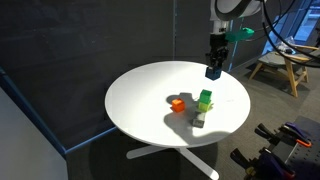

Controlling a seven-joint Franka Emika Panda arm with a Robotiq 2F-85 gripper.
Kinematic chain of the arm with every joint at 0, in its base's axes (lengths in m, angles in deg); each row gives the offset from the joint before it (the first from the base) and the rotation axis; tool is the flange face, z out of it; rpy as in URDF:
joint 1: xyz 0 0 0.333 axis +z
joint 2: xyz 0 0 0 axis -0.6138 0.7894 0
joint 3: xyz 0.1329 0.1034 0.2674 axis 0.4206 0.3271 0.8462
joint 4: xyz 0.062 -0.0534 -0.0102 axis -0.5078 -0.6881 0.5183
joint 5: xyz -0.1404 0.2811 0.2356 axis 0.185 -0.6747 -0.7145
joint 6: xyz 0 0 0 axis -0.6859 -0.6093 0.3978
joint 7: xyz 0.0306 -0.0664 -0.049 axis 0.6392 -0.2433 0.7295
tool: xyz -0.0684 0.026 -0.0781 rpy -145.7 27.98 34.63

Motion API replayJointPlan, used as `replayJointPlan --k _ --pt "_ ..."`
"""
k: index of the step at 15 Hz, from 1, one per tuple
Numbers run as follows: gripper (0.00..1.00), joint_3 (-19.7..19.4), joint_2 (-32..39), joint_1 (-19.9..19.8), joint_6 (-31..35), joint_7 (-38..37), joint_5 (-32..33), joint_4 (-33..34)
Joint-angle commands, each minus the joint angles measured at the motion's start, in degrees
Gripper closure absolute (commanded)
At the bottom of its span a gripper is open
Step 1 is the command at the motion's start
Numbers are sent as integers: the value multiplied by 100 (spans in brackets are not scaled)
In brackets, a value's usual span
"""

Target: Put the blue block on the grey block

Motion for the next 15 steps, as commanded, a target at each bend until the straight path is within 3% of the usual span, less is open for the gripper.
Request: replayJointPlan --k 1,2,11,12,15 --pt "69 -34 -5 21 -18 -8 -62 11" --pt "44 -38 -3 20 -18 -6 -77 12" --pt "44 -36 33 21 -18 -5 -77 11" --pt "69 -31 16 24 0 -2 -93 -3" --pt "69 26 -27 78 20 17 -94 -52"
